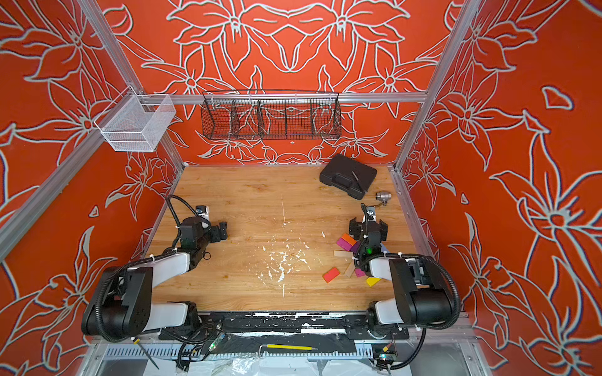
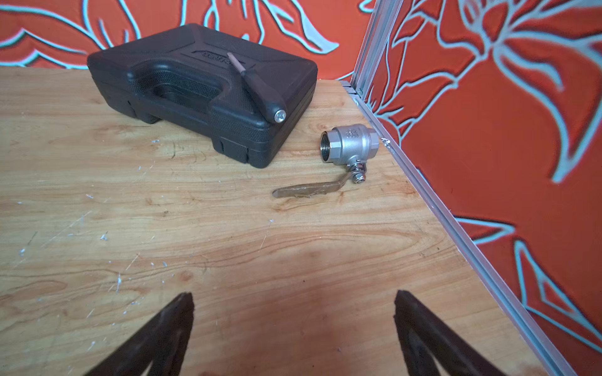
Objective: Assemble the letter k with building blocks
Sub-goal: Pick up the building block from the center of the board.
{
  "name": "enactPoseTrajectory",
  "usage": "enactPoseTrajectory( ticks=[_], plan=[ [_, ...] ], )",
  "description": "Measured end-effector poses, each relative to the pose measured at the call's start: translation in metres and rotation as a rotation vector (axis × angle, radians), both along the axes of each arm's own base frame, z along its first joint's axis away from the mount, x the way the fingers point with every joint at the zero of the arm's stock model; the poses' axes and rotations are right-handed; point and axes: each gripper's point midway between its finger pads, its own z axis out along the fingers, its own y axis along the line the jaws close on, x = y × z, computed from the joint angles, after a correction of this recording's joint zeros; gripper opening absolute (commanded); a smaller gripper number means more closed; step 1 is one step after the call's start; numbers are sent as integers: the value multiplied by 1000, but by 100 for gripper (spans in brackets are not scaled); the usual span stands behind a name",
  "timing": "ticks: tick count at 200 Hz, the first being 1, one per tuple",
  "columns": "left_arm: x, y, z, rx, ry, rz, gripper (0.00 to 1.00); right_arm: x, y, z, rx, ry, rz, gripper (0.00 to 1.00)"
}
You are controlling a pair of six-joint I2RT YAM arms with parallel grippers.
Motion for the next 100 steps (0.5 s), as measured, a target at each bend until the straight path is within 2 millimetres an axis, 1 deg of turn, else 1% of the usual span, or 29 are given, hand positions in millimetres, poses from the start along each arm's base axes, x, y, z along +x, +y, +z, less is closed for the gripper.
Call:
enactPoseTrajectory(
  ticks=[100],
  plan=[
    [0, 0, 0, 0, 0, 0, 97, -1, 0, -1, -1, 6, 0, 98]
  ],
)
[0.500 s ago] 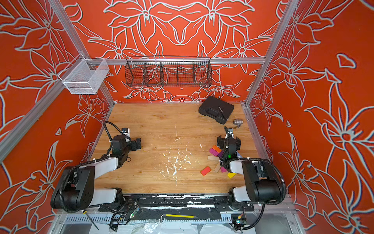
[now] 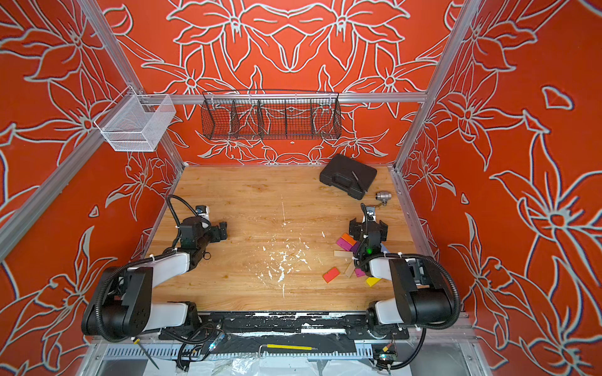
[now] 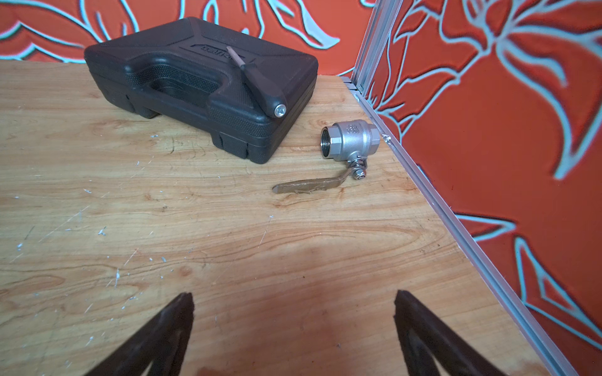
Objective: Assemble the letter k with building blocks
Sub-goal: Pick up the building block from the center of the board.
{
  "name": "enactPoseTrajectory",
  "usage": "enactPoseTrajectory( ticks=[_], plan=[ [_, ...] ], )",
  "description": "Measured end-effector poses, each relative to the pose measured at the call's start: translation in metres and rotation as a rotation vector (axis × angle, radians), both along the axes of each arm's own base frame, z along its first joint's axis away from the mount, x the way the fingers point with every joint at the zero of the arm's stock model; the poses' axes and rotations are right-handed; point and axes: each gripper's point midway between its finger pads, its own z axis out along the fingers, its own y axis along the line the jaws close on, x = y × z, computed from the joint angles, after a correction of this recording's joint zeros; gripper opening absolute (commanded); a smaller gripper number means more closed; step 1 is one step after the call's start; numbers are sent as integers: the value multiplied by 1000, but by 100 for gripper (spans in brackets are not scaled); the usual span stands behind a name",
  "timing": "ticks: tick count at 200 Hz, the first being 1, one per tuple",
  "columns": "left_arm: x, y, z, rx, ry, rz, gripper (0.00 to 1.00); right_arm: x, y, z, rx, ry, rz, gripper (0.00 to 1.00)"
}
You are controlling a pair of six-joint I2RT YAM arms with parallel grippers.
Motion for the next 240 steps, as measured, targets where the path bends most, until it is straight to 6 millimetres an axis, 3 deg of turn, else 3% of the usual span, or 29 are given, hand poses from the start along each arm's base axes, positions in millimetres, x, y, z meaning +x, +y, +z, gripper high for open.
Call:
enactPoseTrajectory(
  ticks=[76, 90, 109, 136, 157, 185, 211, 240],
  plan=[
    [0, 0, 0, 0, 0, 0, 97, -1, 1, 3, 1, 0, 4, 98],
    [0, -1, -1, -1, 5, -3, 97, -5, 1, 14, 2, -15, 6, 98],
    [2, -1, 2, -1, 27, -4, 97, -13, 0, 44, 13, -76, 2, 98],
    [9, 3, 29, 3, -5, 17, 97, -24, 0, 89, 69, -143, -5, 96],
    [3, 3, 50, 10, -42, 38, 97, -36, 4, 117, 157, -157, -1, 92],
    [-3, -12, 80, -43, -80, 22, 97, -55, 16, 147, 323, -111, 12, 87],
    [-2, -43, 114, -113, -113, -76, 97, -73, 33, 152, 446, 32, 49, 84],
    [-5, -97, 152, -159, -136, -289, 97, -95, 56, 130, 548, 304, 83, 77]
  ],
)
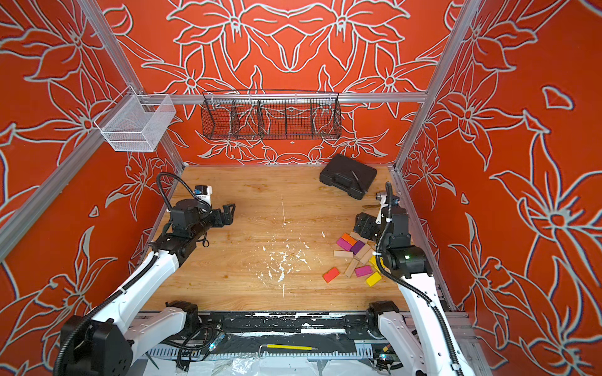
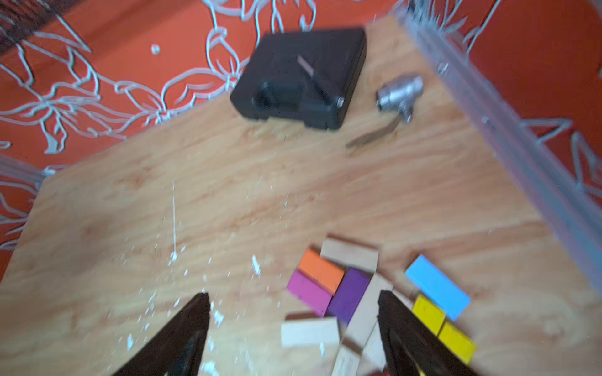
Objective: Assemble the letter k with building blocks
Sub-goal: Pick up the building block from the center of the board.
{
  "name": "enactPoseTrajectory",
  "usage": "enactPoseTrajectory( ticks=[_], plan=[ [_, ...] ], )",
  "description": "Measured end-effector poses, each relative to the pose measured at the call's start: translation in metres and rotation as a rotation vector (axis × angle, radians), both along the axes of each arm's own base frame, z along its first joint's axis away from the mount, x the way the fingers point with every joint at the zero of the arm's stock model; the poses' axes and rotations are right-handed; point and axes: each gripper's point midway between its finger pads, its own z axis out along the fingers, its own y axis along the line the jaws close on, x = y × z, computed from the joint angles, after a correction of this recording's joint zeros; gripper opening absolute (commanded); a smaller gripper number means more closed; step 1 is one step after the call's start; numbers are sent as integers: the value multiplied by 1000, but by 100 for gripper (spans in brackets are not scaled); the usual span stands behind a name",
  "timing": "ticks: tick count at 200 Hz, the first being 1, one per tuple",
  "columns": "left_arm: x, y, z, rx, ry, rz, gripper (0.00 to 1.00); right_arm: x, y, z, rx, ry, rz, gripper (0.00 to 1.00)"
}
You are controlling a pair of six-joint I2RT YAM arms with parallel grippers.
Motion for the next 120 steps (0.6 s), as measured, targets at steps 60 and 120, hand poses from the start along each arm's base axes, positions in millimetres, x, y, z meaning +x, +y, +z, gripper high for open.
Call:
enactPoseTrajectory(
  ticks=[60, 120],
  plan=[
    [-55, -124, 43, 62, -66, -590, 97, -46, 11, -55, 63, 410, -4, 56],
    [-161, -195, 13, 195, -104, -1137, 97, -66, 14, -107, 56, 610, -28, 39]
  ],
)
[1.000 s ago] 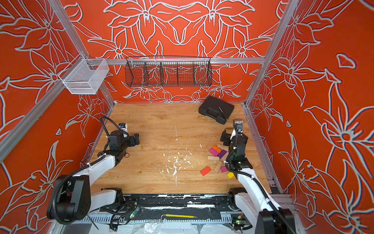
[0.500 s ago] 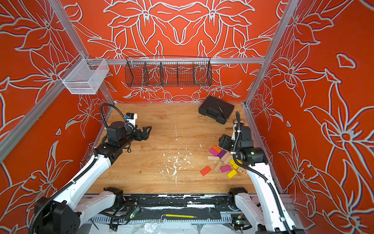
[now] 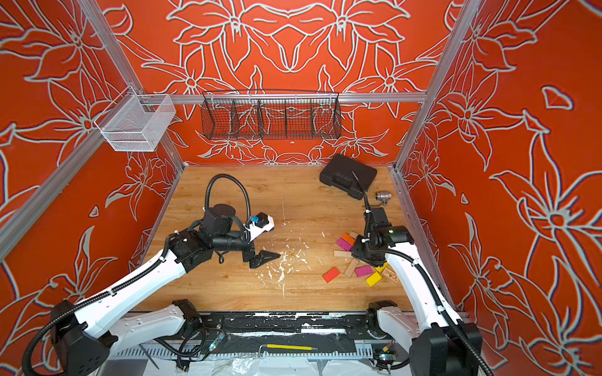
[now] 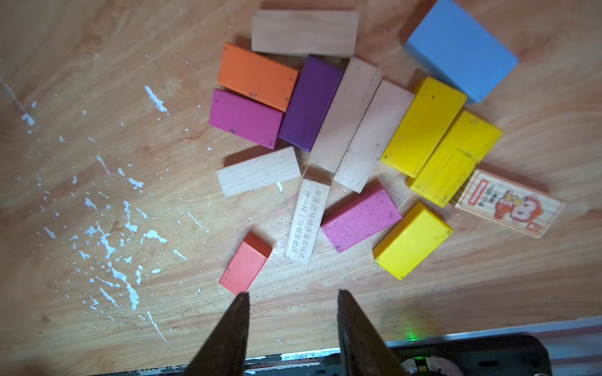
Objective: Assemble the letter k with building blocks
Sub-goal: Pick up the building block from the center of the board.
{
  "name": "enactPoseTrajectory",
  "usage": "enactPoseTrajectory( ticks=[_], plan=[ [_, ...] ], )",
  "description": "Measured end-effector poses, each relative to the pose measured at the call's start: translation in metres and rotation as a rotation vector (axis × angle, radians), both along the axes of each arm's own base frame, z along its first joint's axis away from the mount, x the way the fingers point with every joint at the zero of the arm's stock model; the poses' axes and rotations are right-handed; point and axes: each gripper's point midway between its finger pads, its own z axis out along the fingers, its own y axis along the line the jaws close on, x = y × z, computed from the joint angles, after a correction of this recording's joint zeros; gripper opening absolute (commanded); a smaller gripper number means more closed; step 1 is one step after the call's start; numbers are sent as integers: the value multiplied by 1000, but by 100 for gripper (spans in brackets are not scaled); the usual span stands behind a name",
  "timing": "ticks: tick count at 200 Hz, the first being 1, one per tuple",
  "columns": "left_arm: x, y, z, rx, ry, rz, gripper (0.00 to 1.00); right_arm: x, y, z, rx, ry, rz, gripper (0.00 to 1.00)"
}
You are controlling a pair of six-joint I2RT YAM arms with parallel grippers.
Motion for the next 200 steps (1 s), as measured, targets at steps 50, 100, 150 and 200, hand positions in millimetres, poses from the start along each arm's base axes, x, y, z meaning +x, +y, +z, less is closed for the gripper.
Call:
enactPoseTrajectory(
  ticks=[50, 100, 150, 200],
  plan=[
    [-38, 7, -3, 31, -109, -153, 97, 7, 1, -21, -40, 50, -2, 38],
    [-50, 12, -7, 54, -147, -222, 97, 13, 0, -46, -80, 94, -3, 37],
    [-52, 12, -10, 57, -156, -240, 97, 14, -1, -65, -107, 116, -1, 37],
    [-52, 12, -10, 59, -161, -244, 97, 16, -2, -77, -112, 124, -11, 37]
  ],
)
